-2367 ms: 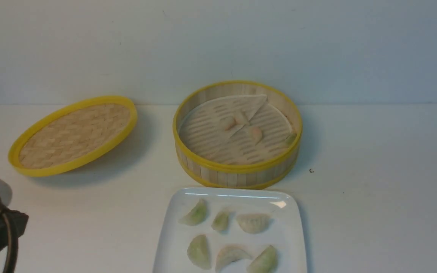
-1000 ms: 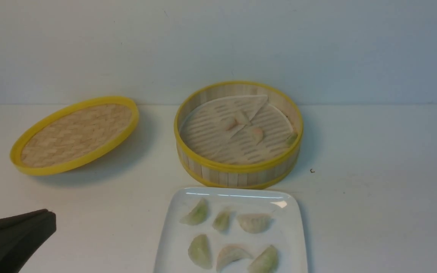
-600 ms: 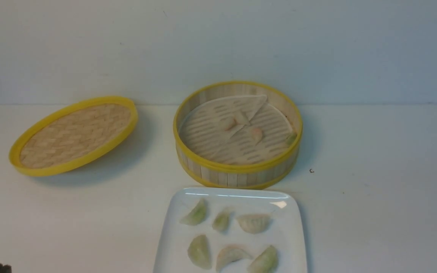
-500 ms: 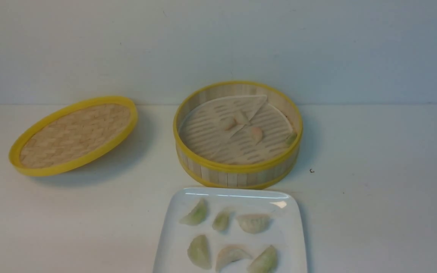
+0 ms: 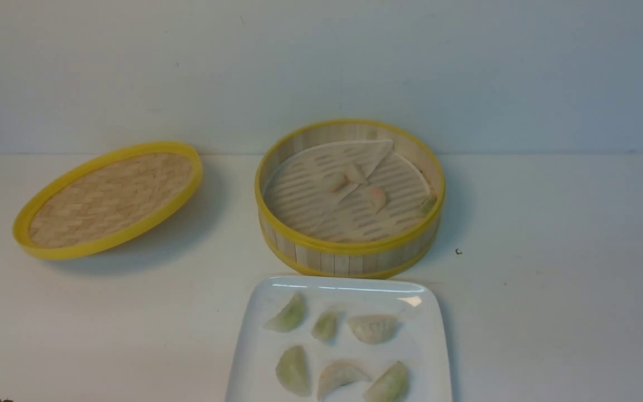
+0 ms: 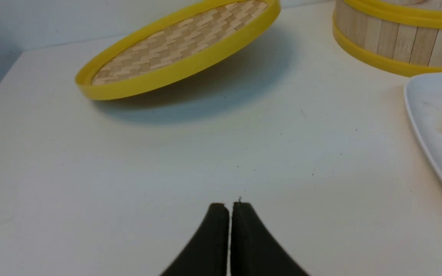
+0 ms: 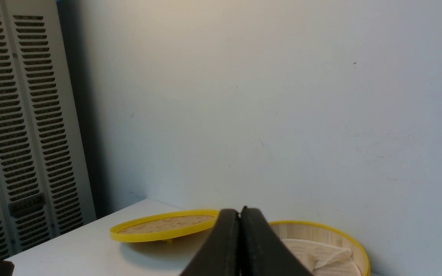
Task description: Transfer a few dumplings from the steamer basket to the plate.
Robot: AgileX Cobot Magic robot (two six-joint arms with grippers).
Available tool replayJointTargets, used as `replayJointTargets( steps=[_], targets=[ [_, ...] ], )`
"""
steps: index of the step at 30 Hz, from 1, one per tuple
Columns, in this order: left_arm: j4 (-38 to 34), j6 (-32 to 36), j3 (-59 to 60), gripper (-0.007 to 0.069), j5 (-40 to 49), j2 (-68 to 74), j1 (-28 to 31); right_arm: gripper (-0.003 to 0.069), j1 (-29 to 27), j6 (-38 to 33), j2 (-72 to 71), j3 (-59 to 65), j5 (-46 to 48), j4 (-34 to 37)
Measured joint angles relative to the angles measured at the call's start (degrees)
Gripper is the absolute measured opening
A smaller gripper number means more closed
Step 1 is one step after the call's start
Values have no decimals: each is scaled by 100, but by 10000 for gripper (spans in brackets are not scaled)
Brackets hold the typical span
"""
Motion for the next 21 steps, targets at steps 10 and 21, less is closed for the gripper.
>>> replayJointTargets(
  steps=[10,21],
  targets=[
    [0,0,5,-6,-11,0,0,-14,0,0,0,0,6,0],
    [0,-5,5,-6,-11,0,0,-14,0,-85,0,0,6,242]
  ],
)
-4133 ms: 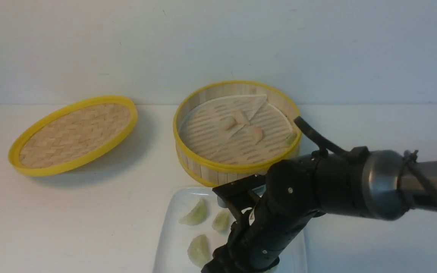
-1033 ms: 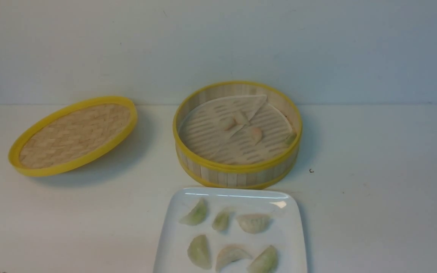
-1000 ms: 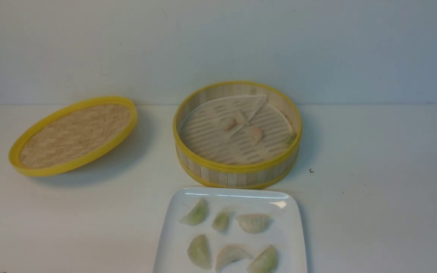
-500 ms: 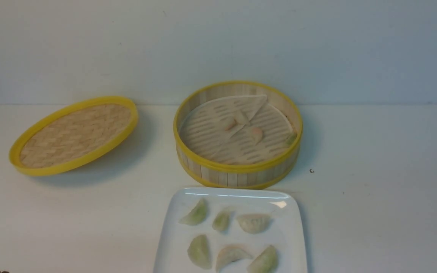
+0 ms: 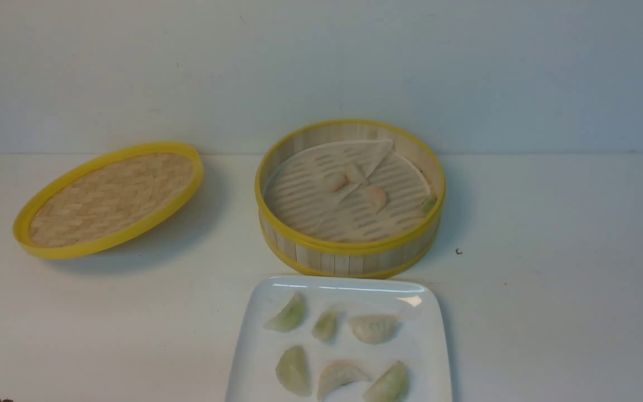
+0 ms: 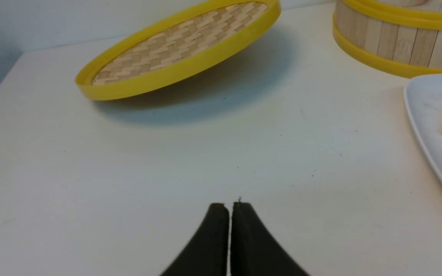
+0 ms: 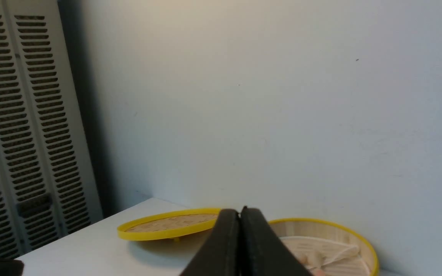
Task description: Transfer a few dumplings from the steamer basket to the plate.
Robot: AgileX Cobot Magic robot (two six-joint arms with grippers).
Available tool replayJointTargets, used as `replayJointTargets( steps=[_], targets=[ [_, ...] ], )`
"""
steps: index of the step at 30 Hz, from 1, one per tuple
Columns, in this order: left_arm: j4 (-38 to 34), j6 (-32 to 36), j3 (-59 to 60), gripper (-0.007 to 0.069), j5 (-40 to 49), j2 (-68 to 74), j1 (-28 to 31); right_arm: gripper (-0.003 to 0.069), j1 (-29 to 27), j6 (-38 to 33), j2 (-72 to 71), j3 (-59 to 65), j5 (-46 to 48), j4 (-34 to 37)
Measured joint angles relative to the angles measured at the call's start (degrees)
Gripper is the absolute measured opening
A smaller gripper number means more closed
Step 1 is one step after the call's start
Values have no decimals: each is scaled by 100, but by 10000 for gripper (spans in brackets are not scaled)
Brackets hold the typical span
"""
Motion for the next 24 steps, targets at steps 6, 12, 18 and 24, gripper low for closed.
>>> replayJointTargets(
  steps=[6,12,18,24],
  targets=[
    [0,0,0,-6,0,0,0,-14,0,-953,0,0,-19,932],
    [0,0,0,-6,-2,0,0,-14,-13,-1021,0,13,-190,1121],
    [0,0,0,-6,-7,0,0,-14,-1363,-990,-82,545,-373,1128],
    [0,0,0,-6,-7,0,0,-14,-3259,-983,-82,1766,-763,1038]
  ],
)
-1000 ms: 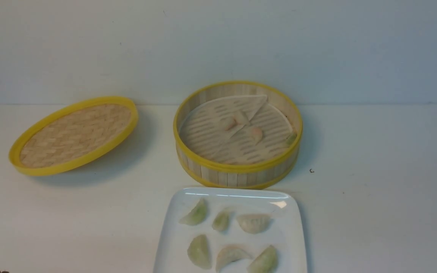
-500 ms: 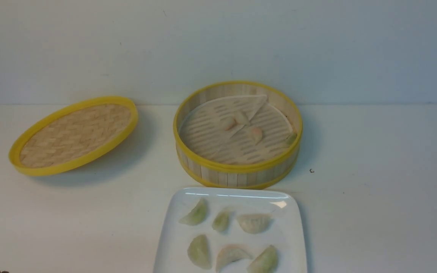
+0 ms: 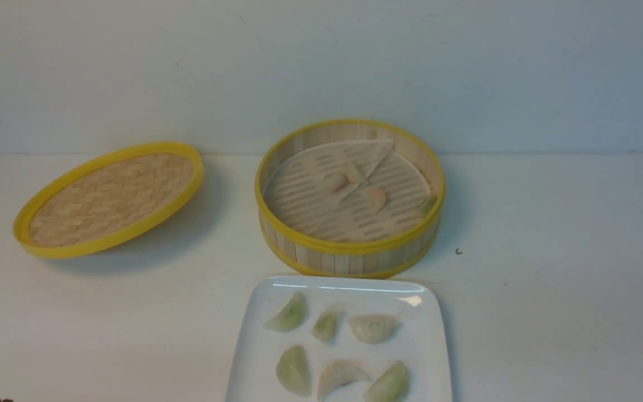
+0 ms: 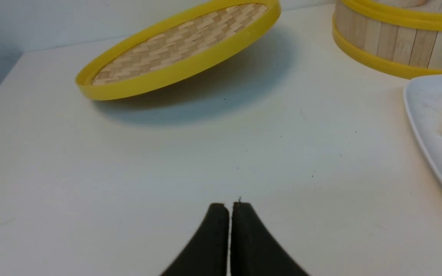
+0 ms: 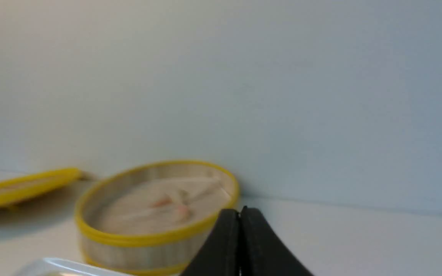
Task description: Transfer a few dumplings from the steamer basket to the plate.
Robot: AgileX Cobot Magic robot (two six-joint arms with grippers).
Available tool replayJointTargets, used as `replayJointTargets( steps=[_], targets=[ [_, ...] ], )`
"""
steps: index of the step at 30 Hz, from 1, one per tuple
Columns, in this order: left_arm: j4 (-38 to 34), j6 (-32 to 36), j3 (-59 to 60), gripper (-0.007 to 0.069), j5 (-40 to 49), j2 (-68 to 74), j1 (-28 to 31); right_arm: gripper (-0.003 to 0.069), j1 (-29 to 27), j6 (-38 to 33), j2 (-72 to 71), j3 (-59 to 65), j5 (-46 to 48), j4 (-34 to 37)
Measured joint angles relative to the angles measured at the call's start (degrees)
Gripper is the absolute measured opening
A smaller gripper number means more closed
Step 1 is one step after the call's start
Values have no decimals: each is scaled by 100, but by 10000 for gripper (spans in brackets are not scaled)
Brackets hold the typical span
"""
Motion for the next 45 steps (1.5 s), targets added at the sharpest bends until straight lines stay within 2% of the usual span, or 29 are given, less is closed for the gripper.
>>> replayJointTargets(
  steps=[3,8,45],
  targets=[
    [0,0,0,-6,0,0,0,-14,-793,0,0,826,-294,-17],
    [0,-5,0,-6,-2,0,0,-14,-1293,0,5,1530,-632,-17],
    [-2,-5,2,-6,-7,0,0,-14,-1323,2,5,1530,-574,-88]
  ],
)
